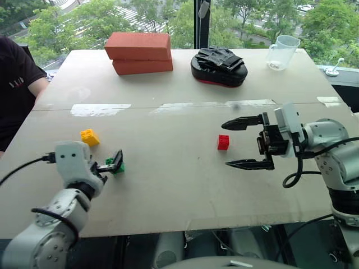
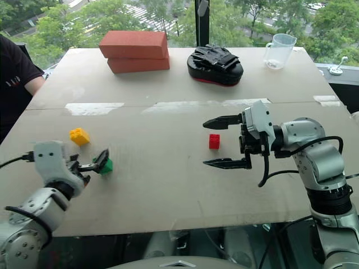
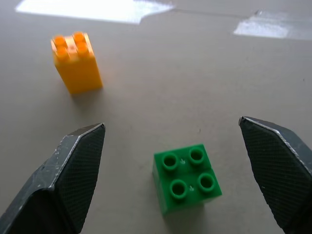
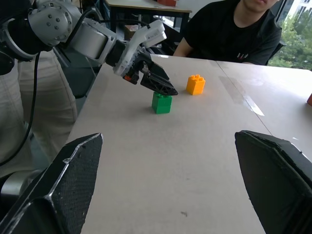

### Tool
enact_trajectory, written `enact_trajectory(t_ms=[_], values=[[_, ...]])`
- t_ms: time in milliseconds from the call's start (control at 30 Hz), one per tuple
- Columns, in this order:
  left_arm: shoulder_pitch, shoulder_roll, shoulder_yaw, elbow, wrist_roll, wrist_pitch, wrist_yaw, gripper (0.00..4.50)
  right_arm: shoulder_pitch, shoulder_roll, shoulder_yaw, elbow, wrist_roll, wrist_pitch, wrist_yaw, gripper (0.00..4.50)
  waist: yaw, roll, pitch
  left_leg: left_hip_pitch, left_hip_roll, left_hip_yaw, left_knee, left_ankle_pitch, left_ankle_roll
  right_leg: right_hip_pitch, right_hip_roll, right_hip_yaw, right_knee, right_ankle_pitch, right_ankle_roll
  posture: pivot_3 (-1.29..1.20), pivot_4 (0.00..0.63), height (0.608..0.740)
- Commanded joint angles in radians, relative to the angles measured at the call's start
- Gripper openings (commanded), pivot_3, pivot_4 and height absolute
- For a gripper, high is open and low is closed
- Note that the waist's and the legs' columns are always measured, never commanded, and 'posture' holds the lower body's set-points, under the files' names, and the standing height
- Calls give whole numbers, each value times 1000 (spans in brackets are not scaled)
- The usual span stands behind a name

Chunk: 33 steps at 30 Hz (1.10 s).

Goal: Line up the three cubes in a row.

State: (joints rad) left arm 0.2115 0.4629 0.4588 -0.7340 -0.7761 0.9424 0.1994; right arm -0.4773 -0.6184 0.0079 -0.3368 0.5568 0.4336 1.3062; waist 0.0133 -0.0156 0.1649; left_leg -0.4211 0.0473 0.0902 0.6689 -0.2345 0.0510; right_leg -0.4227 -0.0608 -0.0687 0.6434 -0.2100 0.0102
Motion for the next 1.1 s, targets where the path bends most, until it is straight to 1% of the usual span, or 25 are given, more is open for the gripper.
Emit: enact_trajectory(t_ms=[33,67,167,300,333,400,433,467,533,567,600,633,667,733,767,800,867,933,1000,1100], values=[[-21,-19,-5,13,33,10,14,4500,-7,-17,-3,-23,19,-31,8,4460,0,-1,0,0,0,0,0,0,0,0,0,0,0,1,-2,0,150,740],[-25,-24,-9,19,39,12,10,4500,-9,-18,3,-20,15,-36,7,4460,0,-1,0,0,0,-1,0,0,0,0,1,-1,0,1,-2,0,150,740],[-36,-35,-16,35,46,21,-4,3711,-11,-24,12,-8,5,-54,8,4500,0,-1,0,0,1,-1,-1,0,0,0,1,0,0,1,-2,0,150,740],[-57,-27,-24,37,58,35,-27,1691,-8,-37,8,-6,6,-60,1,4500,1,-1,0,0,0,0,-1,0,0,0,0,0,0,1,-2,0,150,740],[-62,-18,-24,38,60,35,-41,1309,-6,-40,8,-8,4,-63,-4,4500,2,-1,0,0,0,0,-1,0,0,0,-1,0,0,1,-2,0,150,740],[-61,24,-18,49,67,3,-116,1307,4,-44,3,-18,6,-61,-22,4500,1,-1,0,0,0,0,-1,0,0,0,-1,-1,0,1,-2,0,150,740],[-64,57,-16,70,64,-34,-195,1307,12,-45,-2,-27,2,-60,-39,4500,0,-1,0,0,0,0,-1,0,0,0,-1,-1,0,1,-2,0,150,740],[-75,85,-13,94,53,-70,-277,1307,21,-45,-6,-34,-5,-63,-57,4500,1,-1,0,0,0,-1,-1,0,0,0,-1,-1,0,1,-2,0,150,740],[-112,188,-65,162,92,-174,-476,1307,57,-51,-19,-55,-29,-53,-118,4500,5,-1,1,0,0,-1,-1,-1,-2,-1,-1,-2,-1,1,-2,0,150,740],[-147,228,-94,206,77,-214,-605,1307,90,-38,-36,-64,-45,-65,-167,4500,6,-1,1,-1,0,-3,-1,-3,-5,-2,-1,-4,-1,1,-3,0,150,740],[-170,253,-113,237,65,-242,-694,1307,112,-28,-48,-70,-54,-75,-202,4500,7,-1,1,-2,0,-3,-1,-3,-5,-3,-1,-5,-1,1,-3,0,150,740],[-225,314,-160,298,50,-239,-829,1307,149,-46,-62,-87,-37,-40,-215,4500,11,-1,1,-2,0,-2,-1,-3,-5,-3,-2,-5,-1,1,-3,0,150,740],[-264,356,-194,343,45,-237,-924,1307,175,-61,-71,-100,-22,-13,-221,4500,9,-1,0,-4,0,-2,-1,-3,-5,-4,-3,-5,-1,1,-3,0,150,740],[-386,439,-338,480,150,-348,-1145,1307,232,-84,-114,-142,19,41,-252,4500,7,0,1,-10,-1,-2,0,-3,-5,-8,-3,-9,-1,1,-2,0,150,740],[-482,437,-409,569,186,-387,-1239,1307,268,-92,-148,-169,40,50,-266,4500,6,1,1,-10,-1,-1,0,-3,-5,-9,-3,-10,-1,1,-2,0,150,740],[-582,426,-490,667,249,-454,-1325,1307,305,-100,-186,-194,61,64,-283,4500,17,2,2,-10,-2,0,0,-1,-2,-9,-3,-10,-1,1,-2,0,150,740],[-749,375,-603,838,320,-520,-1456,1307,365,-125,-240,-229,85,83,-300,4500,28,1,2,-11,-5,-2,0,0,0,-8,0,-13,-2,-2,2,0,150,740],[-834,336,-651,945,359,-566,-1535,1307,398,-148,-258,-247,88,83,-302,4500,21,1,2,-11,-6,-1,0,0,1,-7,0,-11,-2,-1,2,0,150,740],[-910,294,-710,1070,437,-684,-1614,1307,425,-165,-276,-264,85,78,-309,4500,16,0,2,-11,-7,1,0,-1,2,-7,1,-9,-2,1,6,0,150,740],[-1068,162,-775,1311,541,-822,-1654,1307,466,-166,-302,-292,84,83,-352,4500,14,-2,3,-12,-7,0,1,-1,2,-7,4,-9,-1,-2,10,0,150,740]])
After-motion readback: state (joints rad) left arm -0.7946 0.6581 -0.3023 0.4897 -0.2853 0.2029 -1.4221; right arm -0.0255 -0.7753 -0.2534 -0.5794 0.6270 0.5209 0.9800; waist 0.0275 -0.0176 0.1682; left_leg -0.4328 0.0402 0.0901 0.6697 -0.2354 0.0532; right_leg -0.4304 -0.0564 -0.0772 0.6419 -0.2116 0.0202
